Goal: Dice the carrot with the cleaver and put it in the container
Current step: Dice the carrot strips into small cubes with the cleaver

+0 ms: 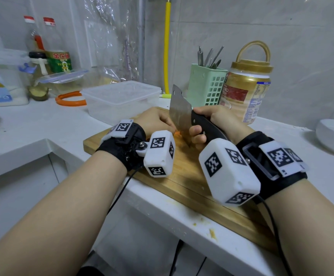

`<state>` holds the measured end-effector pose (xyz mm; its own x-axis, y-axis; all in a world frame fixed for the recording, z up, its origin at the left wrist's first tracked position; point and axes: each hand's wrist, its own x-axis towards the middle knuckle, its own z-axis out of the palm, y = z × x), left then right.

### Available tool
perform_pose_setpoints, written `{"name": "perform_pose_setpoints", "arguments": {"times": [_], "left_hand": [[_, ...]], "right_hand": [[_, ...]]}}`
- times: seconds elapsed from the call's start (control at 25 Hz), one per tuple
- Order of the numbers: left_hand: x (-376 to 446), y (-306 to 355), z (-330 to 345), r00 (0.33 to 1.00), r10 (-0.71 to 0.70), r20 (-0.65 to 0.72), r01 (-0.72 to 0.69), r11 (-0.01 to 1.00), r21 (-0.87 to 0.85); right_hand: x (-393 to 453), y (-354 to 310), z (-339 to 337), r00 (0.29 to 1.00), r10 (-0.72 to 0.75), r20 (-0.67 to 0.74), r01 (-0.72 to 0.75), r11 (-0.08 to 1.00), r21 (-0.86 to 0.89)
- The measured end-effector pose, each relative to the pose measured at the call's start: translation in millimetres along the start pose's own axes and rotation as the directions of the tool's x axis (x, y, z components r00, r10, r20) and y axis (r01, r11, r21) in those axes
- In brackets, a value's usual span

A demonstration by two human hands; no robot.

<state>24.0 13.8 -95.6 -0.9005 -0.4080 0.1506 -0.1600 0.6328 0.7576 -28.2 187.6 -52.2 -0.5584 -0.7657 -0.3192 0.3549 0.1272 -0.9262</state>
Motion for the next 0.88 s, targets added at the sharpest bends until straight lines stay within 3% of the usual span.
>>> {"name": "perform_pose_setpoints", "arguments": {"times": [0.44,0.72,0.88], "left_hand": [[4,-3,1,0.994,-0.079,-0.069,0.081,0.997,0.02],[3,-4,0,0.997,-0.047,-0.054,0.047,0.999,0.005],[0,-1,0,0.998,-0.041,-0.047,0.041,0.999,-0.001]], "right_hand": [[9,13,-5,0.998,-0.058,0.034,0.056,0.996,0.068],[-1,10,-1,0.993,-0.098,0.06,0.088,0.984,0.155],[-1,11,-2,0.995,-0.08,0.066,0.073,0.991,0.109]]}}
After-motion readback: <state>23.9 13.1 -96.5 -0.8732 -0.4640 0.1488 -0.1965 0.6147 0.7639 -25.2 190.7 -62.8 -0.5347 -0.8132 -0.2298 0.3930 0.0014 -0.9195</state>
